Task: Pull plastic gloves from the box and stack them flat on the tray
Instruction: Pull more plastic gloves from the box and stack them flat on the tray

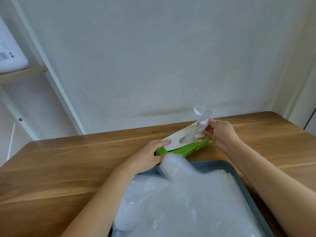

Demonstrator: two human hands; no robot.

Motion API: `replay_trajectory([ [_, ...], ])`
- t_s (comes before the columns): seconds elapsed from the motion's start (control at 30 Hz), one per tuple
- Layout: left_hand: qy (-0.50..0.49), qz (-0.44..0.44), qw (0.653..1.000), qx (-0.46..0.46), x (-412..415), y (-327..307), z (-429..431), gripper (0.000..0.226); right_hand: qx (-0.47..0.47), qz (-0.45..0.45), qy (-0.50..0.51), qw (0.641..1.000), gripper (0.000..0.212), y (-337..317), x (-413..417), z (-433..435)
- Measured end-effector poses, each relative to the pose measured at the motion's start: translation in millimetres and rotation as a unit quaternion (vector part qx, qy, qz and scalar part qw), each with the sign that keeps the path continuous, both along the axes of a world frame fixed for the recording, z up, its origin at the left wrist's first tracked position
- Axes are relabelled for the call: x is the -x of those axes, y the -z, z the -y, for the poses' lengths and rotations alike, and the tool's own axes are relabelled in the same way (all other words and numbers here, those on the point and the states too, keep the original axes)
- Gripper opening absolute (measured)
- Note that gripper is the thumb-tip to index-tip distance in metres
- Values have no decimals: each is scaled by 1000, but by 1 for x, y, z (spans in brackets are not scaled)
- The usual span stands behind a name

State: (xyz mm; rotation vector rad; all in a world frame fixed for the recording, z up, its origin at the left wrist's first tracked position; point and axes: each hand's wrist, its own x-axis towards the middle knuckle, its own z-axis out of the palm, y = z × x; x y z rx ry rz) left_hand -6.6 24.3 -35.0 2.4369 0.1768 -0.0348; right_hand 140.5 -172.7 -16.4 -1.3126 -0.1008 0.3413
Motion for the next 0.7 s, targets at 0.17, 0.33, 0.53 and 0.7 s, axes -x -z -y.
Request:
replay_trajectory([
  [0.17,2,2,1000,-5,0,0,0,48,221,160,-82,959,47,-9,1,4],
  [0.33,5,0,1000,-8,-1,1,0,49,309,236,-57,920,23,-10,-7,9],
  [0.53,0,2,1000,-9,-2,2,-1,48,180,163,-33,970,7,-40,-12,20],
  [0.7,2,4,1000,-9,-3,0,-1,49,200,185,-63,960,12,-51,-10,25],
])
